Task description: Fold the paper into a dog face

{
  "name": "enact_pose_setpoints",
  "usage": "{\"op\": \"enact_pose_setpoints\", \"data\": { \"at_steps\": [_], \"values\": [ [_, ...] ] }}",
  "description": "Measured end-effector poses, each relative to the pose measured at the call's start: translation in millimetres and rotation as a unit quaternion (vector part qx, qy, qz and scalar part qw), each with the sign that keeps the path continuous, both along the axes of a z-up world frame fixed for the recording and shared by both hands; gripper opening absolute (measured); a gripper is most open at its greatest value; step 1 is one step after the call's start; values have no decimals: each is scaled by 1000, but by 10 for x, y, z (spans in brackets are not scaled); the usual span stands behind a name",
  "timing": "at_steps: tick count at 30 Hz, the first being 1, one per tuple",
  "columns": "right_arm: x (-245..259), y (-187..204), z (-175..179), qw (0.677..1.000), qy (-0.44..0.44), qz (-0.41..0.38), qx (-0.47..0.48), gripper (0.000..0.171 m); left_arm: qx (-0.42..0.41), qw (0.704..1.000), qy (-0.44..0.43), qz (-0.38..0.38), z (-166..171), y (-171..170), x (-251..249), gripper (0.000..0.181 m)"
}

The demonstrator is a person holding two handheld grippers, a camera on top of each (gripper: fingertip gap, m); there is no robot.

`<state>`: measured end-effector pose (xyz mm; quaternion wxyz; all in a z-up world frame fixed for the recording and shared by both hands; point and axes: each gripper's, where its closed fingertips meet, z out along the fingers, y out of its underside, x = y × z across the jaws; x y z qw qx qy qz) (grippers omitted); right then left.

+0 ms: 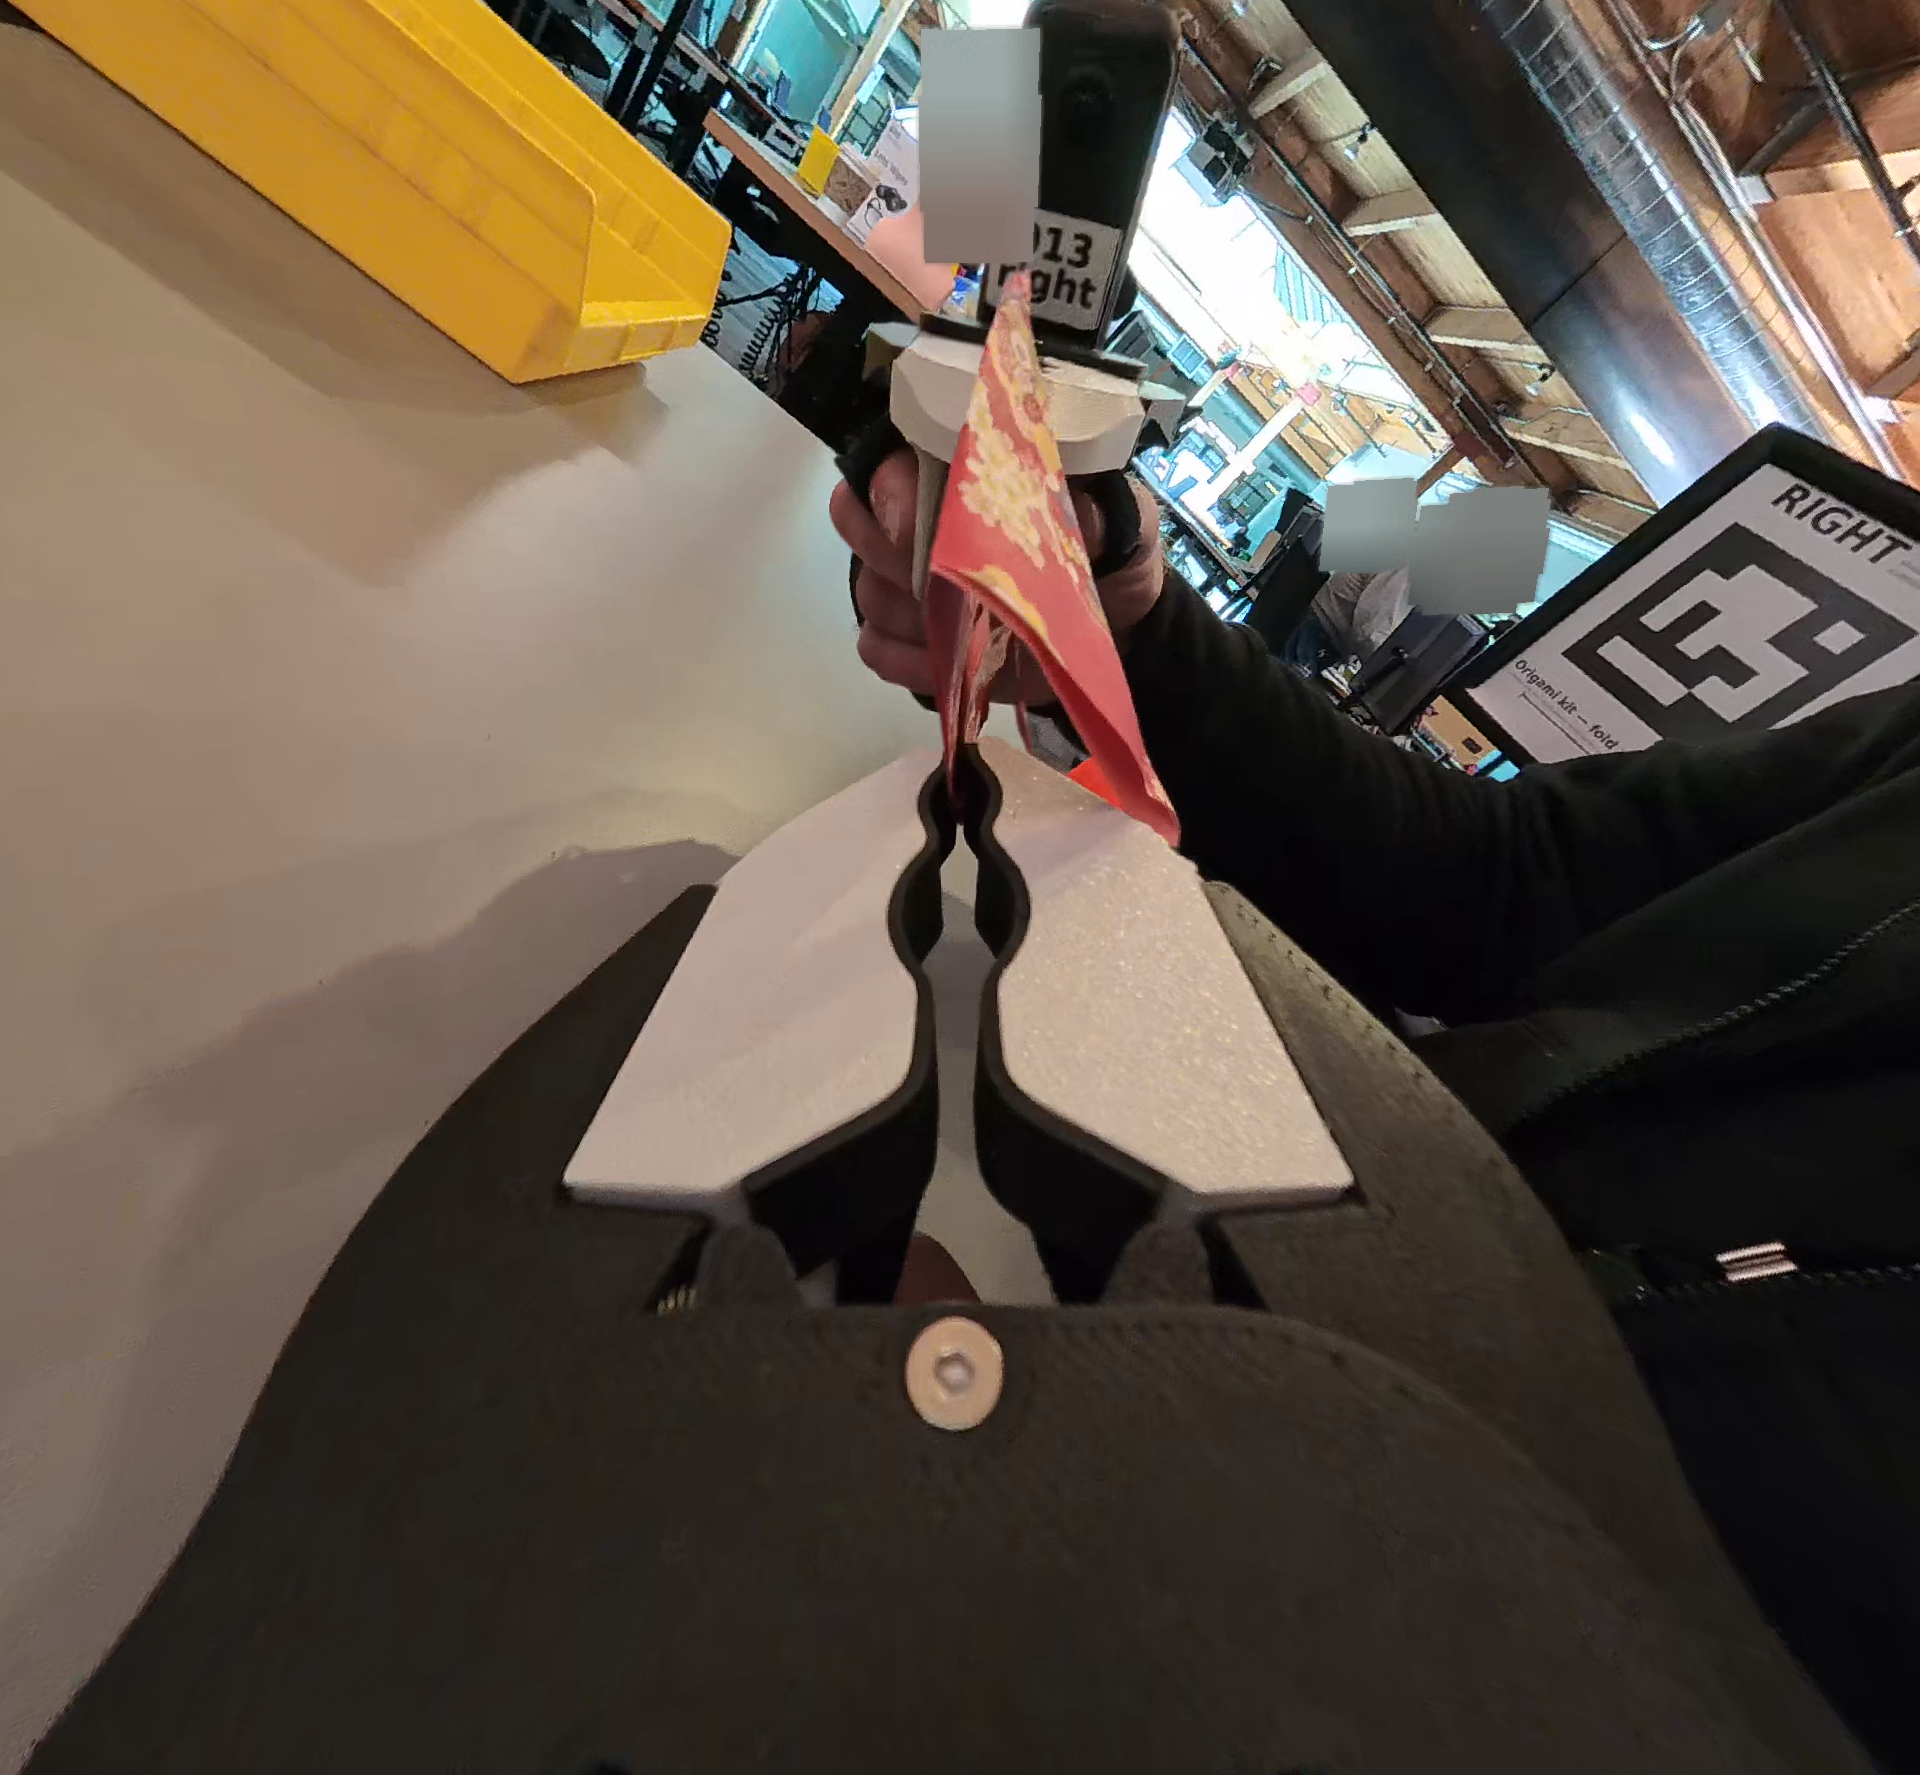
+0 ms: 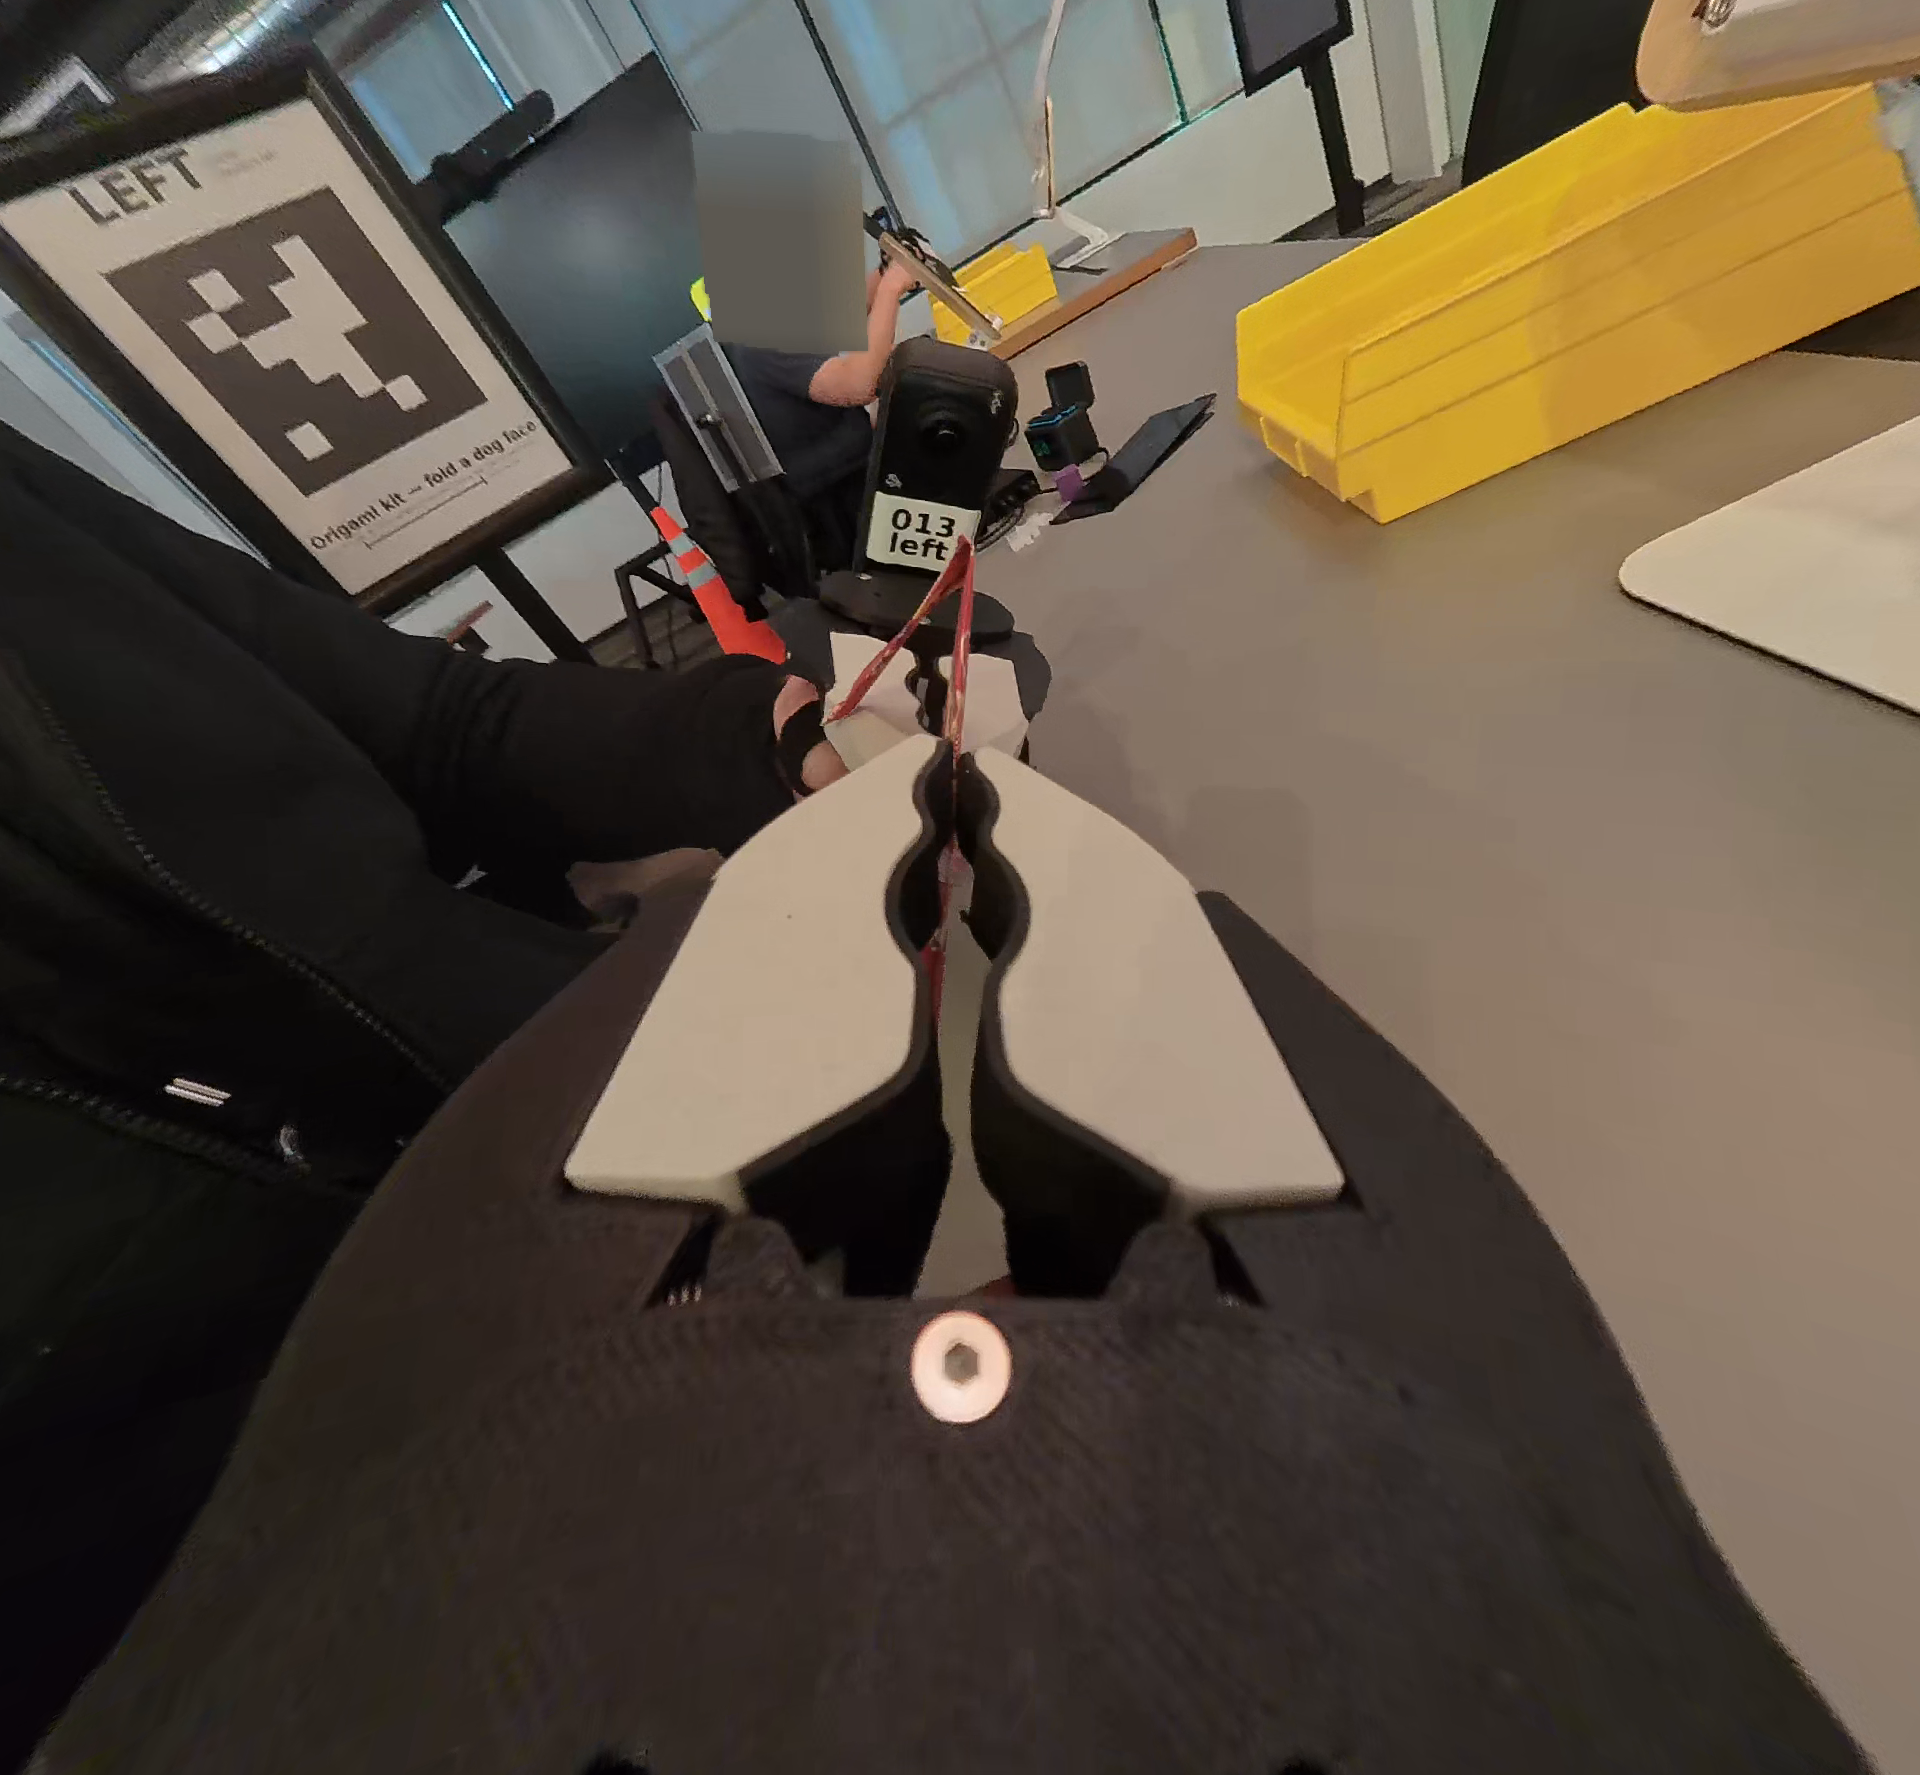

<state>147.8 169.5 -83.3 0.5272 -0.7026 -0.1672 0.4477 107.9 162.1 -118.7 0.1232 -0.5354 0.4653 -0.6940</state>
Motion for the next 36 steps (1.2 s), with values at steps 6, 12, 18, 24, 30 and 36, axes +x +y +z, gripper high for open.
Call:
{"op": "enact_pose_setpoints", "data": {
  "at_steps": [6,12,18,24,30,36],
  "values": [
    [22,64,53,1000,15,-17,0,0,-20,999,-25,27,94,107,-17,7],
    [204,103,145,998,28,-52,5,0,-20,995,-20,98,56,400,-55,21],
    [1034,40,399,985,38,-164,27,0,-20,990,-1,138,-16,621,-146,16],
    [2272,-107,726,949,24,-311,39,0,-26,988,24,151,-136,696,-143,11],
    [3430,-80,610,900,36,-435,-5,0,-35,987,37,155,-233,752,-124,10],
    [4173,53,104,858,44,-504,-86,0,-51,984,43,163,-297,837,-132,9]
  ]
}}
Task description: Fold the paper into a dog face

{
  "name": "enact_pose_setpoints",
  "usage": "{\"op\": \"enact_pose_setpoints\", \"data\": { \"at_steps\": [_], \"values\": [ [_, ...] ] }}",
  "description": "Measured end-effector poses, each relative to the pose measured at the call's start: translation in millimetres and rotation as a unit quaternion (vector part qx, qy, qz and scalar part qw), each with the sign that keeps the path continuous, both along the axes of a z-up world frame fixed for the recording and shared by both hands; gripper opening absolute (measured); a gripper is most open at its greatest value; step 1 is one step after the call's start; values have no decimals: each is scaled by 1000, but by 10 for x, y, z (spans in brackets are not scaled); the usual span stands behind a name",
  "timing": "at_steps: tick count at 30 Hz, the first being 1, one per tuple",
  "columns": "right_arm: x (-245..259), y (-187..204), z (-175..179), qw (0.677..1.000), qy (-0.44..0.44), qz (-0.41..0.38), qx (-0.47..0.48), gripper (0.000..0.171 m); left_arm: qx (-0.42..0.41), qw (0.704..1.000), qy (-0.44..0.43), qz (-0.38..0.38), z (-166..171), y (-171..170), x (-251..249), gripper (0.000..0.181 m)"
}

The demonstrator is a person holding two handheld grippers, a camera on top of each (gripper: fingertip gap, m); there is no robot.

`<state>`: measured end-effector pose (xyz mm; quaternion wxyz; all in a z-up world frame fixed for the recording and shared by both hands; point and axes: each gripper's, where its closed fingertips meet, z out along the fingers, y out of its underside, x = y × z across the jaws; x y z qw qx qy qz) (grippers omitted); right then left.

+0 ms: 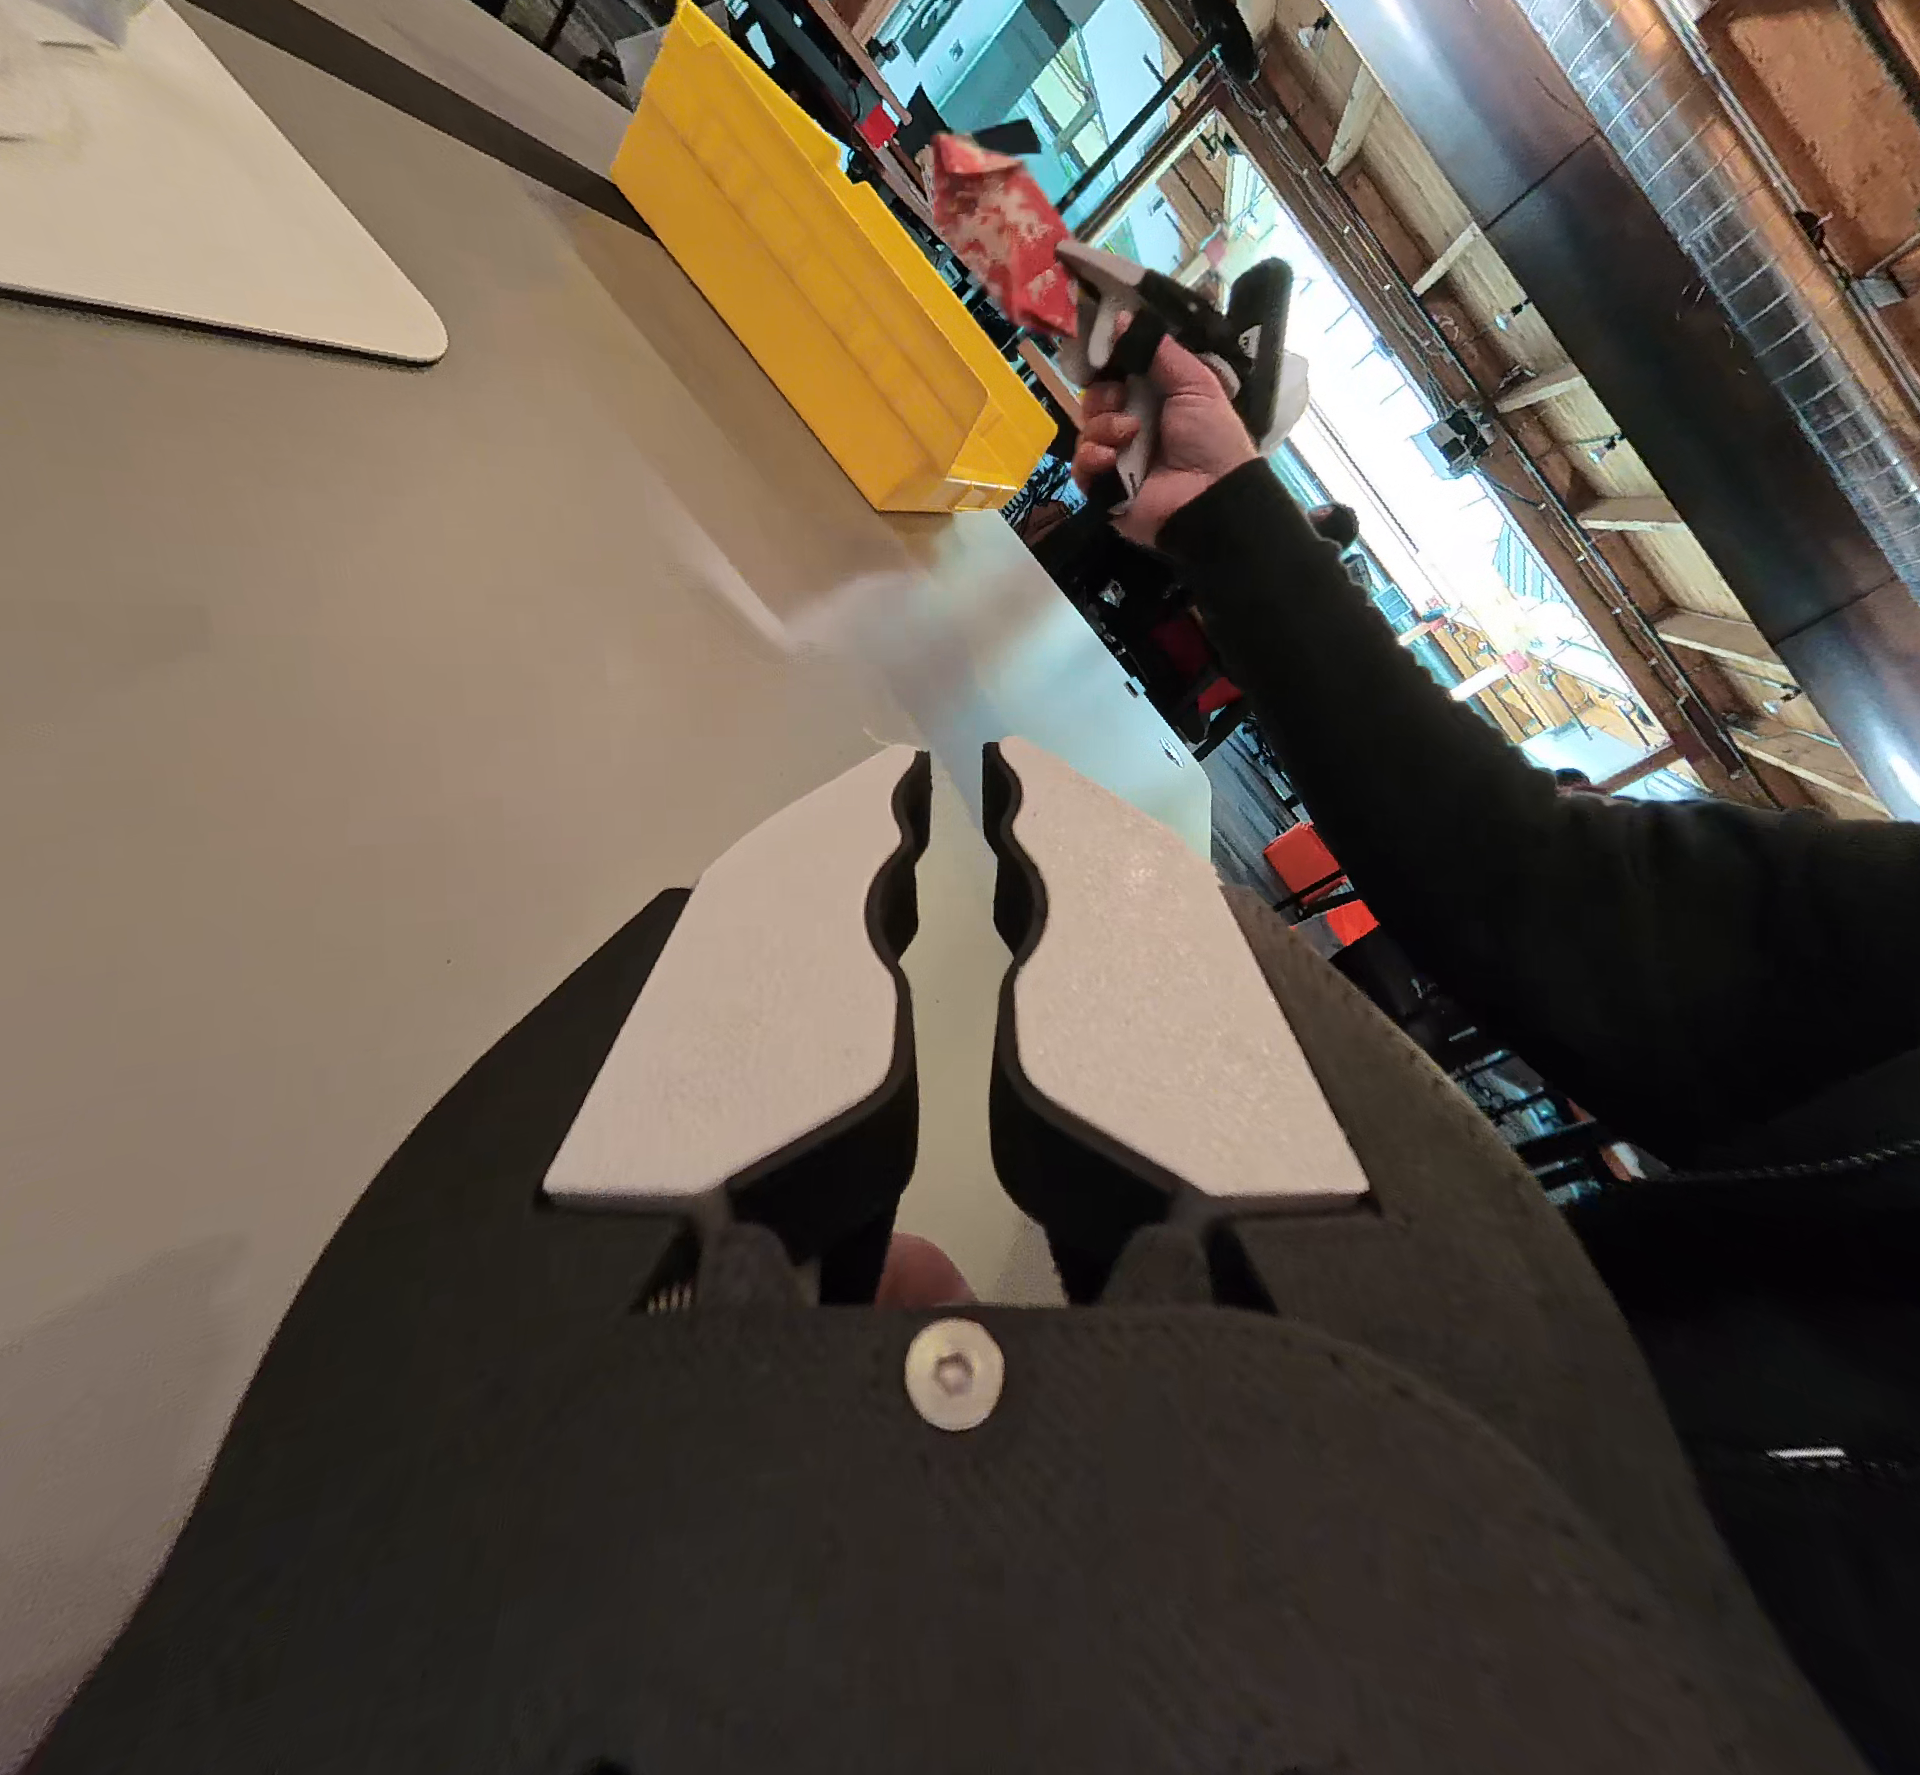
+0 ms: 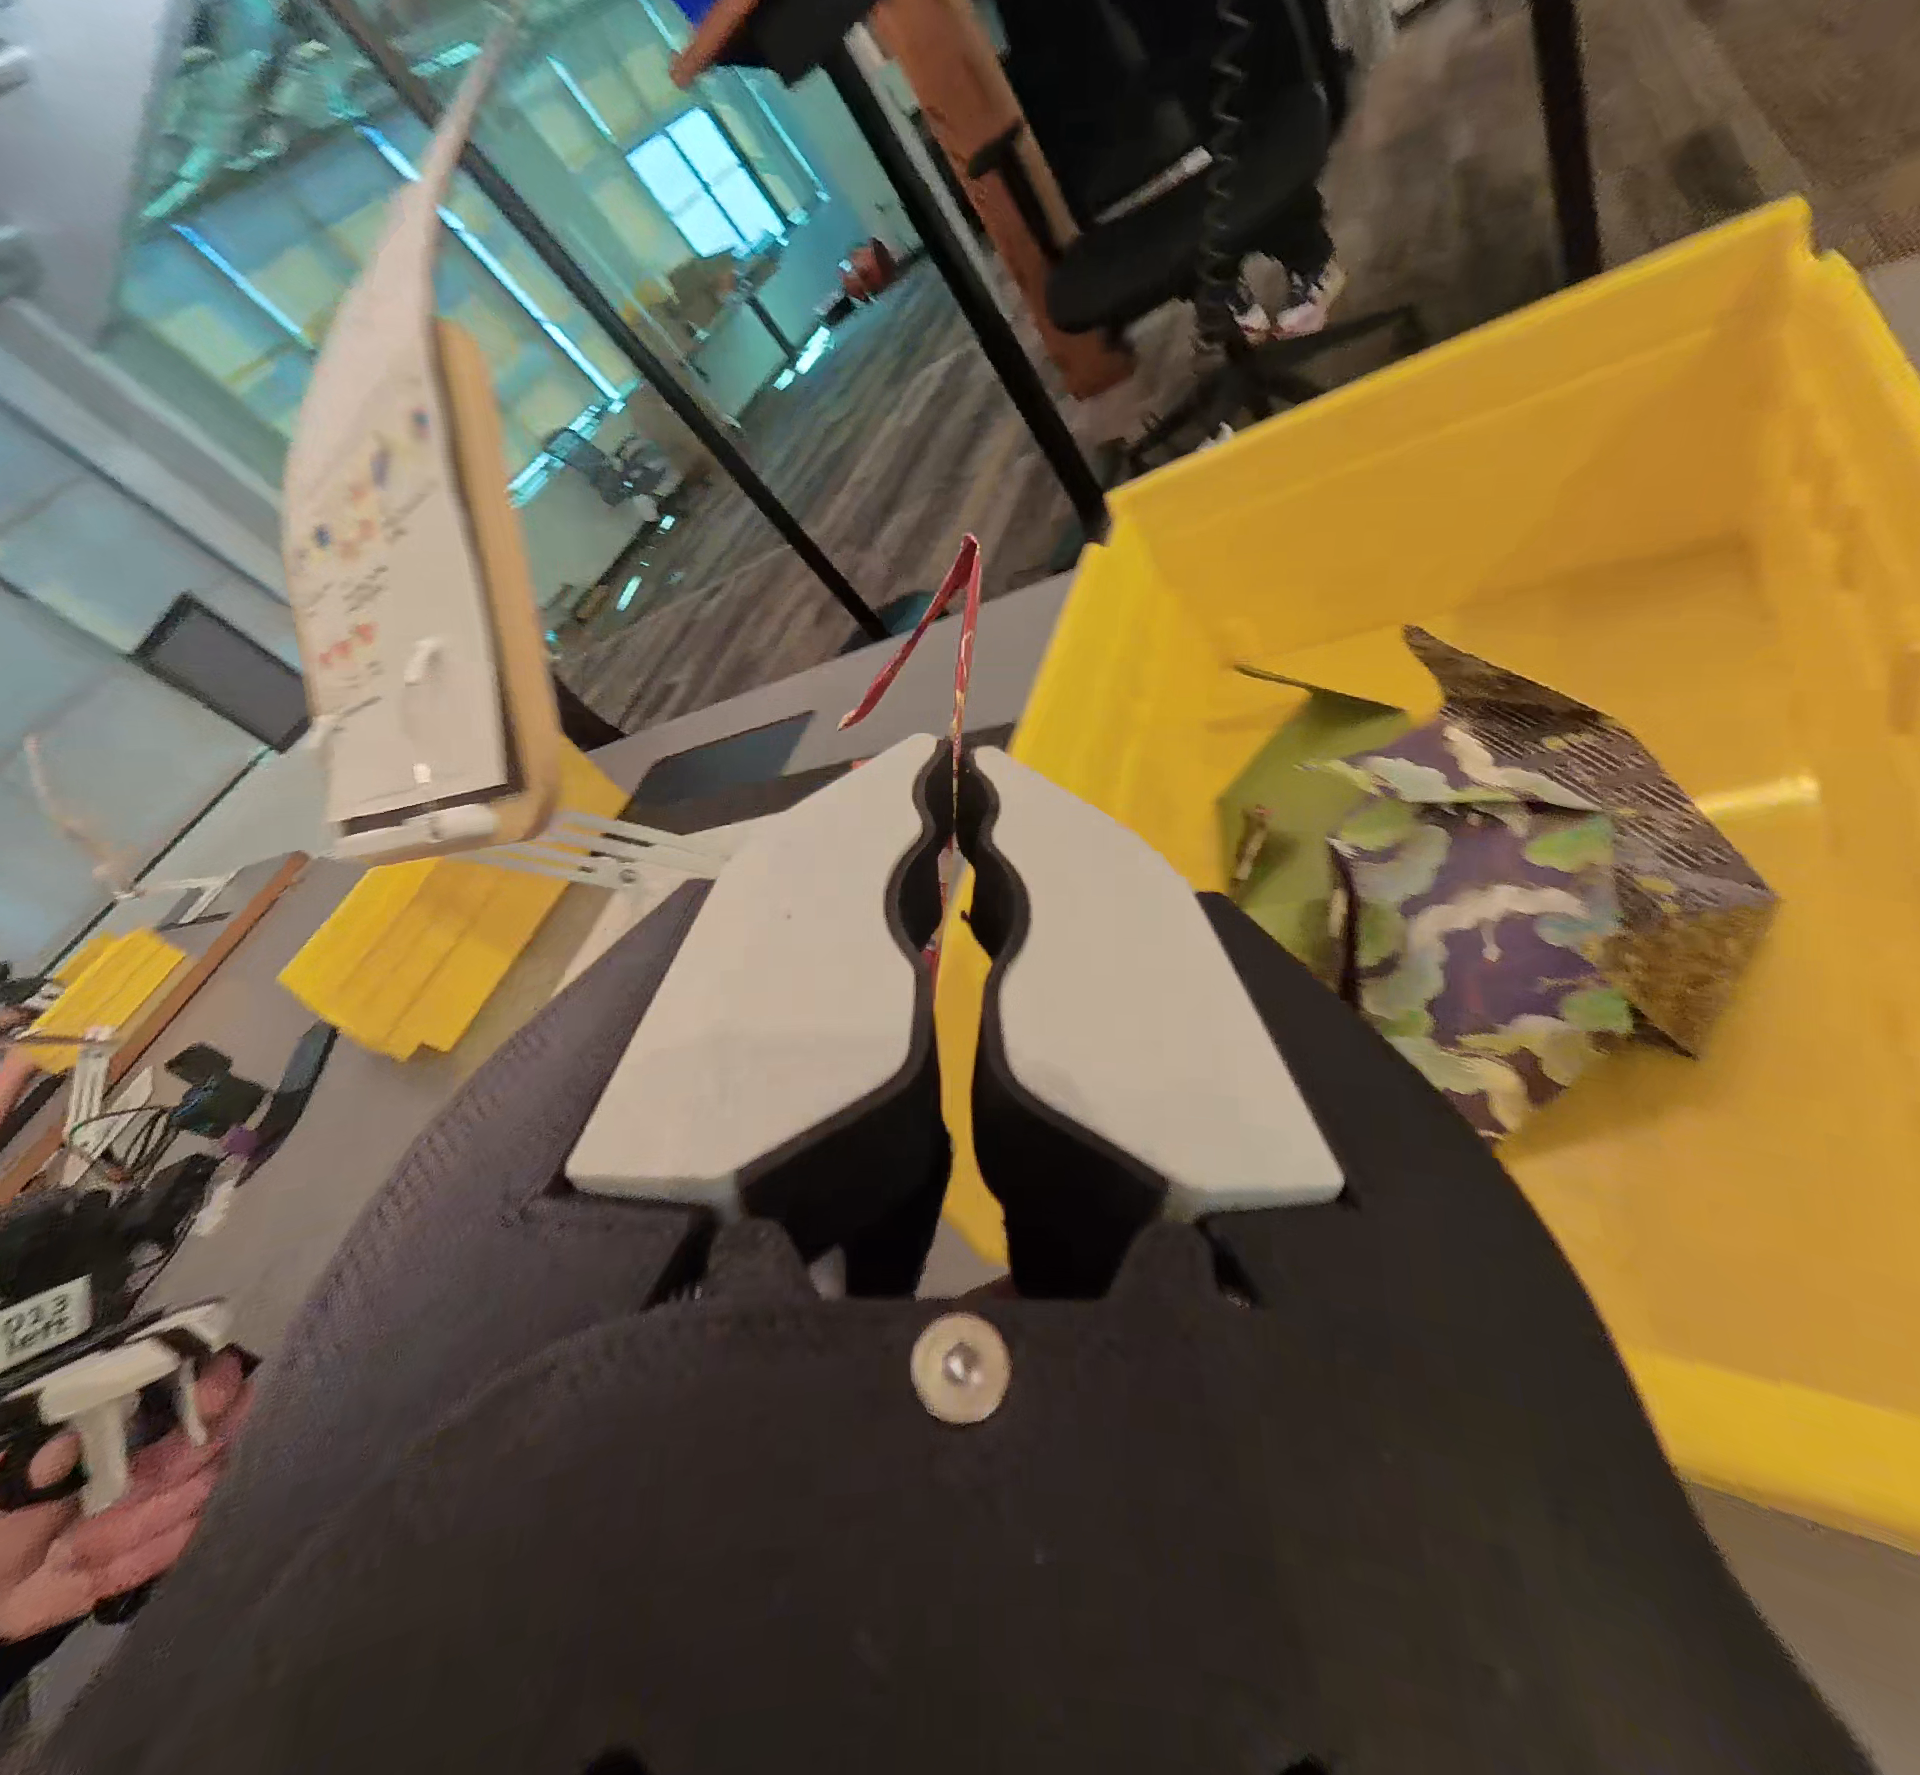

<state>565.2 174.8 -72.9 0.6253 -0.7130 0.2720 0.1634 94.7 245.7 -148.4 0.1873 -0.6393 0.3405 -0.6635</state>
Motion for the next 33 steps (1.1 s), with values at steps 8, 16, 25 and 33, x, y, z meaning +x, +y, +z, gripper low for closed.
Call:
{"op": "enact_pose_setpoints", "data": {
  "at_steps": [8,16,25,33],
  "values": [
    [551,43,-755,979,34,-102,-172,28,-11,1000,3,1,-51,52,44,8],
    [345,-71,-594,978,-30,-84,-188,31,-2,1000,13,-6,-101,9,71,8],
    [-667,-266,-302,980,-115,3,-163,31,113,992,43,35,33,203,-66,22],
    [-1686,-337,-308,975,-142,106,-137,30,374,899,175,149,376,1185,-830,44]
  ]
}}
